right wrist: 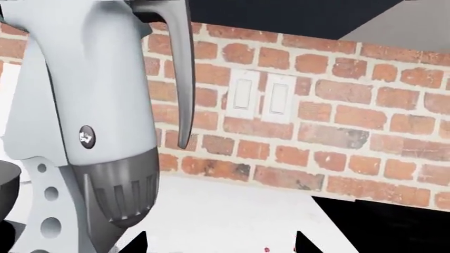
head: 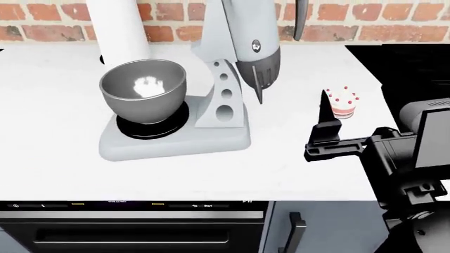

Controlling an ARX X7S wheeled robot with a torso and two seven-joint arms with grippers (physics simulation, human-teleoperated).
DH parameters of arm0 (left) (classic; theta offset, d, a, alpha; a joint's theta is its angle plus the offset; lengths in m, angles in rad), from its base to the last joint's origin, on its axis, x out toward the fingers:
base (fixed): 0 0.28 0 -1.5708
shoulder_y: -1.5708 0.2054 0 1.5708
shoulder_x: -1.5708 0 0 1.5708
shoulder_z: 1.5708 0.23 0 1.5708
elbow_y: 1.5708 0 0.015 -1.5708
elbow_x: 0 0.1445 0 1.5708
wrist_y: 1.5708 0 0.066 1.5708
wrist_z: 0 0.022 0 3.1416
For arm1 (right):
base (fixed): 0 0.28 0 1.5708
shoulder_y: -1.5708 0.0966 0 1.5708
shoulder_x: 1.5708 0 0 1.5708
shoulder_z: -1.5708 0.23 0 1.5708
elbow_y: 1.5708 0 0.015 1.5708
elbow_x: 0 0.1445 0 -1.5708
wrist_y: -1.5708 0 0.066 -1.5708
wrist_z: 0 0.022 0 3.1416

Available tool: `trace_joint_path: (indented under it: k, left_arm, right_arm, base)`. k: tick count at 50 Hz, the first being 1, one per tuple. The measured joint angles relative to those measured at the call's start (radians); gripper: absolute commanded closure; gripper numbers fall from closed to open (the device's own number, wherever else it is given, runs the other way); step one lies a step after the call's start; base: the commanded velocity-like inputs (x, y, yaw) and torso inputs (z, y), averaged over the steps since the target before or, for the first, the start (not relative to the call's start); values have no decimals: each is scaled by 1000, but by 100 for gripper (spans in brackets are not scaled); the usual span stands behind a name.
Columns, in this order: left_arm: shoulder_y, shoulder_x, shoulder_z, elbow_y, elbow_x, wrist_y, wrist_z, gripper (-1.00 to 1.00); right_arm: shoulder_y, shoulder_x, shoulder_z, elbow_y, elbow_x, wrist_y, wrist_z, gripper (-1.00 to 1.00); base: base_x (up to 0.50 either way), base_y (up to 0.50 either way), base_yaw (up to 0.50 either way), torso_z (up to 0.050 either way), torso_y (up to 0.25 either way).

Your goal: Place the cake in the stand mixer bowl.

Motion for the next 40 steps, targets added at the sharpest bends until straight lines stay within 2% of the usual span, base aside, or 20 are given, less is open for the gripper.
trace_joint_path:
  k: [13, 40]
  left_arm:
    - [16, -5, 7, -7, 0, 20, -6, -100]
    - [47, -5, 33, -22, 21, 59, -11, -100]
  right_arm:
    - [-15, 16, -12, 179, -60, -121, -25, -100]
    - [-15, 46, -85, 310, -117, -222, -64, -100]
  base:
    - [0, 0, 0, 0, 0]
    - [14, 0, 0, 0, 0]
